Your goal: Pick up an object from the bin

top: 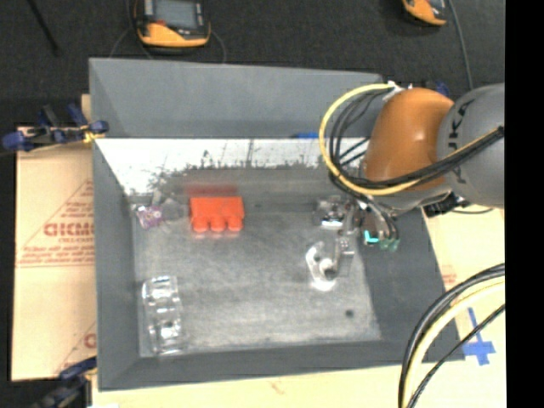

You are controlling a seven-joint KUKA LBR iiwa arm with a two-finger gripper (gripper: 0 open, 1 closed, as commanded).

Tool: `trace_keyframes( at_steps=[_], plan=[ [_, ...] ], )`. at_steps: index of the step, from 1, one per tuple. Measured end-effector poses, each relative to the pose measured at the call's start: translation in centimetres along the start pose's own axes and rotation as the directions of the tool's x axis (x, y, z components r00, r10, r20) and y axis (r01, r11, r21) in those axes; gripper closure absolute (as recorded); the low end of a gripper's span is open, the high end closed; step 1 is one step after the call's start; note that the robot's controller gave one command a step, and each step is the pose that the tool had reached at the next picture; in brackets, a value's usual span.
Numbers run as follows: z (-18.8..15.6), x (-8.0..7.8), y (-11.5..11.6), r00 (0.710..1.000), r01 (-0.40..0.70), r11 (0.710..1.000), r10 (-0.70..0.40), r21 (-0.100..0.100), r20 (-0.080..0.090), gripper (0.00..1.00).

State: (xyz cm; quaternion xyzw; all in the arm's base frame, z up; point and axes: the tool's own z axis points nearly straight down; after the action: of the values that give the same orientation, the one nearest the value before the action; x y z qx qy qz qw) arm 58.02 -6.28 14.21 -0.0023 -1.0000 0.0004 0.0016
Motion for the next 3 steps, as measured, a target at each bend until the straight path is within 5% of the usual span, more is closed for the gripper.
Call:
trace_keyframes(
  at_steps=[1, 2, 3],
  plan=[
    [7.6, -2.2, 2.6, 0.998, -0.064, 0.998, 0.064, -0.003, 0.002, 0.00],
    [7.1, 1.5, -3.5, 0.997, 0.072, 0.997, -0.072, 0.002, 0.008, 0.00],
    [7.0, 1.4, -3.3, 0.997, 0.076, 0.997, -0.076, 0.002, 0.009, 1.00]
  ],
)
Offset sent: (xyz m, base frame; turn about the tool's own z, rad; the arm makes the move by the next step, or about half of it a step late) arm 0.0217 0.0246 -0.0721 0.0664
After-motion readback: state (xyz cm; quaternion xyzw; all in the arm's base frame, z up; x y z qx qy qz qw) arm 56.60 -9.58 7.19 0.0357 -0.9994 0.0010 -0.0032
